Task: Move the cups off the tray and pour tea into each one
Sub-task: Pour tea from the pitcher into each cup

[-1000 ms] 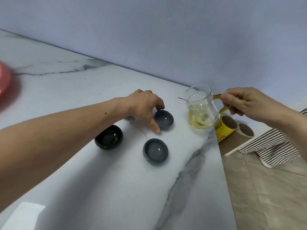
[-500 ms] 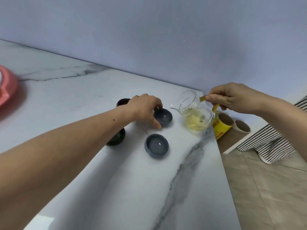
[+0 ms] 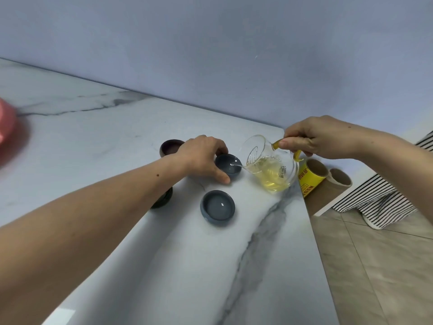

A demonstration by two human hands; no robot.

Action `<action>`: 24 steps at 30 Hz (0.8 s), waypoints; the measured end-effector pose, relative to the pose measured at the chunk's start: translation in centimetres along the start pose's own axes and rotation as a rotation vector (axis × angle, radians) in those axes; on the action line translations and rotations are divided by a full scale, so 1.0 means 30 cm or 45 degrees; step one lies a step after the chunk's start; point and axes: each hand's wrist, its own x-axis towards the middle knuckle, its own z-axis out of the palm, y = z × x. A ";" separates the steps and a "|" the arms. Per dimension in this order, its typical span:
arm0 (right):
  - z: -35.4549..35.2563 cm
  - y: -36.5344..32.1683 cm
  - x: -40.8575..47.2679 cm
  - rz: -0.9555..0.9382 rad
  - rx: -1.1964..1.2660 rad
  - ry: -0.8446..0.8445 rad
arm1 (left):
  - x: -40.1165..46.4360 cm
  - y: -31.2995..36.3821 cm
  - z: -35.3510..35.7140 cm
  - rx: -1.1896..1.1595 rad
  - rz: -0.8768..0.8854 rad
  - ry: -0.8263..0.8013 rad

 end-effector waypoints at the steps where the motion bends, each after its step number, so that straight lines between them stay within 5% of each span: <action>1: -0.003 -0.001 0.001 -0.006 -0.015 -0.009 | 0.000 0.000 0.000 -0.011 -0.004 -0.002; 24: -0.168 -0.107 0.111 -0.128 -0.530 -0.154 | -0.002 -0.002 0.004 -0.102 -0.058 0.032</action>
